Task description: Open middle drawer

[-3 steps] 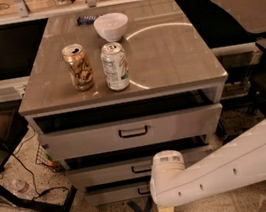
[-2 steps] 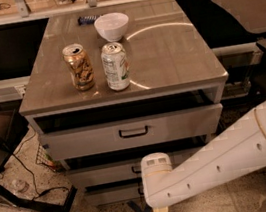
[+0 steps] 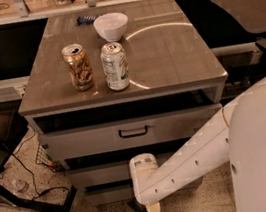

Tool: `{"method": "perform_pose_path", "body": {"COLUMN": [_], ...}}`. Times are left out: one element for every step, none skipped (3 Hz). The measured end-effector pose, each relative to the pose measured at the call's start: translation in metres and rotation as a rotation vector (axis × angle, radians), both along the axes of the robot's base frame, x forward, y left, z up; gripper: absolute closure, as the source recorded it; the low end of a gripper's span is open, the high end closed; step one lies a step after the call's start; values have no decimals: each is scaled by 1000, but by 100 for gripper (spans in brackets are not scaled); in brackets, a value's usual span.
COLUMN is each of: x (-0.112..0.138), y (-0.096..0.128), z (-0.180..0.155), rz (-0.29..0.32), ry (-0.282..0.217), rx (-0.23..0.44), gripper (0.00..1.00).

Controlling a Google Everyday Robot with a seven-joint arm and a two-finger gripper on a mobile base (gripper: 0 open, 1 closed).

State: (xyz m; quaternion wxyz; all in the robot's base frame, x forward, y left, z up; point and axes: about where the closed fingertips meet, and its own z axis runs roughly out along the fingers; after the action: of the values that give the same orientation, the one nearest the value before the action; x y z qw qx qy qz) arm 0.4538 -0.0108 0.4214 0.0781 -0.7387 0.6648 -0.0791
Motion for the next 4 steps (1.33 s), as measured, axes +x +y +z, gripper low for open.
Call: {"method": "perform_pose_path", "body": {"x": [9, 18, 24, 23], "y": [3, 0, -2, -3], "z": [-13, -23, -29, -28], "rz": [21, 32, 35, 34], "ry": [11, 20, 19, 21], "rx": [2, 4, 4, 3], "gripper": [0, 16, 39, 71]}}
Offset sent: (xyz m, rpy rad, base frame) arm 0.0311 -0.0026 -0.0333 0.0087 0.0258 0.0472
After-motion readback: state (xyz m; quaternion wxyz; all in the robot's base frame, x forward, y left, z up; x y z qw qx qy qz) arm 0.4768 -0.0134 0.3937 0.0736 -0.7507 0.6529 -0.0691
